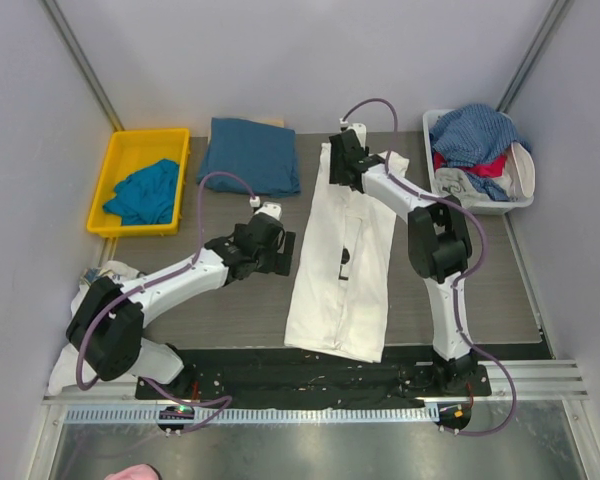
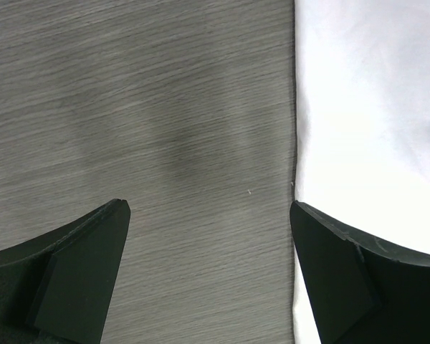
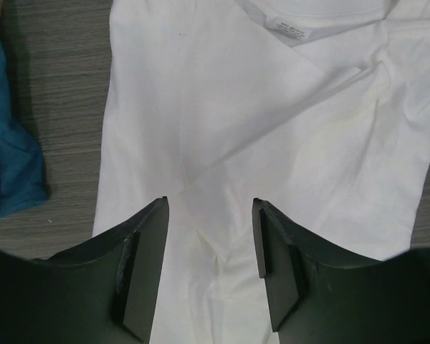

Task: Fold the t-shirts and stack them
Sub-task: Fold the tshirt

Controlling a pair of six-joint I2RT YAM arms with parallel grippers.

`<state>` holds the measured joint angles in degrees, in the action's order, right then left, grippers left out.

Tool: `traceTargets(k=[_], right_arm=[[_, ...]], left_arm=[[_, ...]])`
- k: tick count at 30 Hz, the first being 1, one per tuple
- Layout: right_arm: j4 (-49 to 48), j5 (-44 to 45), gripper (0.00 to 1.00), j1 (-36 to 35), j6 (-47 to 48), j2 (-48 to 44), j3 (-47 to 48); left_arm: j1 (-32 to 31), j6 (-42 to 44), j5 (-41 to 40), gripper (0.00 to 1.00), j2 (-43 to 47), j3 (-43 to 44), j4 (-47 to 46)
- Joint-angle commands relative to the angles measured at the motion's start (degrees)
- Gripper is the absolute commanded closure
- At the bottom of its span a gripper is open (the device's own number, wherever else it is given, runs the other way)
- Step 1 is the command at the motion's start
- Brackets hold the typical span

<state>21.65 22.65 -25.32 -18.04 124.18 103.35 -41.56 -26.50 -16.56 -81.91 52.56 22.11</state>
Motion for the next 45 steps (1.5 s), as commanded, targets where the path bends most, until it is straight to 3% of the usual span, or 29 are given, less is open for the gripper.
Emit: traceTargets(k=[1,5,24,27,30,34,45], right_arm=[[-0.2,-1.3,0.44,-0.3,7.0,2.8,5.0],[-0.1,-2.1,0.5,-0.2,8.5,5.3,6.3],[0.0,-3.8,0.51,-0.3,8.3,9.4,6.8],[0.0,-3.7,0.59,-0.2,8.2,9.2,6.7],[0.0,-2.7,0.76,-0.3,8.2,8.9,6.4],[-0.3,-1.0,0.84,-0.3,7.9,7.0,4.9],[-1.2,8.2,0.92,0.2,-2.2,-3.0,-5.8]], left_arm=[[-0.3,-2.0,-0.7,0.01,2.1,-0.5,-1.5],[-0.3,-2.6,-0.2,0.0,1.8,-0.8,-1.6],[-0.4,-2.4,-0.7,0.0,1.8,-0.6,-1.2],[-0.5,-2.4,-0.7,0.0,1.8,-0.6,-1.2],[-0.5,-2.5,-0.7,0.0,1.7,-0.7,-1.2],[-0.4,-2.4,-0.6,0.0,1.7,-1.0,-1.2],[-0.5,-2.4,0.0,0.0,1.7,-1.0,-1.4]])
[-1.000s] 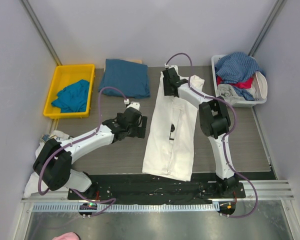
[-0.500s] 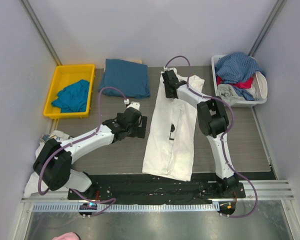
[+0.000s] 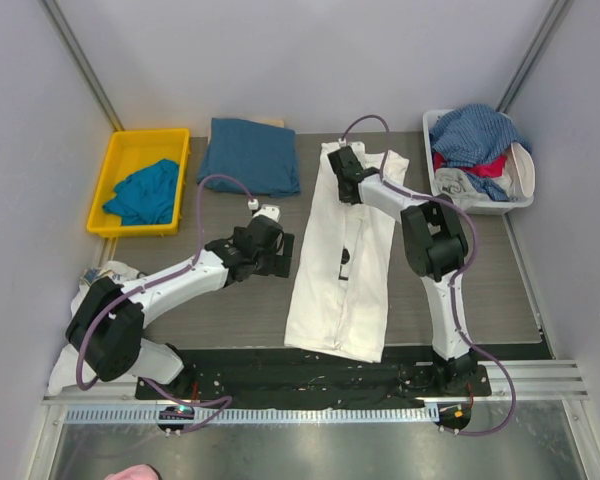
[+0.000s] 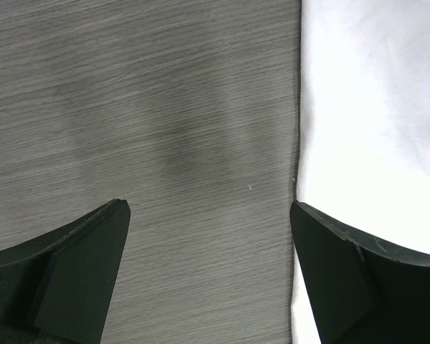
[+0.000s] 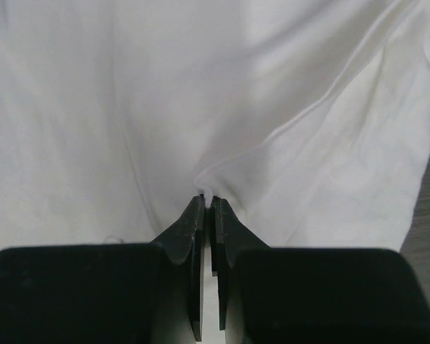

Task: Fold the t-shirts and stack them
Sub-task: Fold the tshirt

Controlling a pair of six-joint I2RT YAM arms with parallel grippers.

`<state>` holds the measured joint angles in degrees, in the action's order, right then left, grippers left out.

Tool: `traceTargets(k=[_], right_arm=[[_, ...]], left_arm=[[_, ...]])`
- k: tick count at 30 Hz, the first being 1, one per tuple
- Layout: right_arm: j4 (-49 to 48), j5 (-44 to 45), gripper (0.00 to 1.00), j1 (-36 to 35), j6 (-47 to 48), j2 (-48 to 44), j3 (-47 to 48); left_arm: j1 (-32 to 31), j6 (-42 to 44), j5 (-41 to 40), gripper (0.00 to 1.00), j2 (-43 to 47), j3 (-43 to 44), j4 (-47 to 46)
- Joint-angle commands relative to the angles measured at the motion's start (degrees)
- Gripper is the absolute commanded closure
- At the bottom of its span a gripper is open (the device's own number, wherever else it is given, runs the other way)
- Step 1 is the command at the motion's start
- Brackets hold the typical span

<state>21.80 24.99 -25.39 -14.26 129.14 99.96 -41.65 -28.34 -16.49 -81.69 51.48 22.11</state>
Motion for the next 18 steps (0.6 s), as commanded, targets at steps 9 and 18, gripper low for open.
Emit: traceTargets(k=[9,18], right_arm=[[-0.3,9.0,0.92,0.3,-13.0,-13.6,-10.6],[3.5,8.8,0.61,0.6,-18.1,-18.3,-16.0]], left_arm=[[-0.3,-0.6,0.2,0.0,2.1,-0.9,-1.4],[-0.4,-0.8,0.7,0.0,2.1,-1.1,-1.5]])
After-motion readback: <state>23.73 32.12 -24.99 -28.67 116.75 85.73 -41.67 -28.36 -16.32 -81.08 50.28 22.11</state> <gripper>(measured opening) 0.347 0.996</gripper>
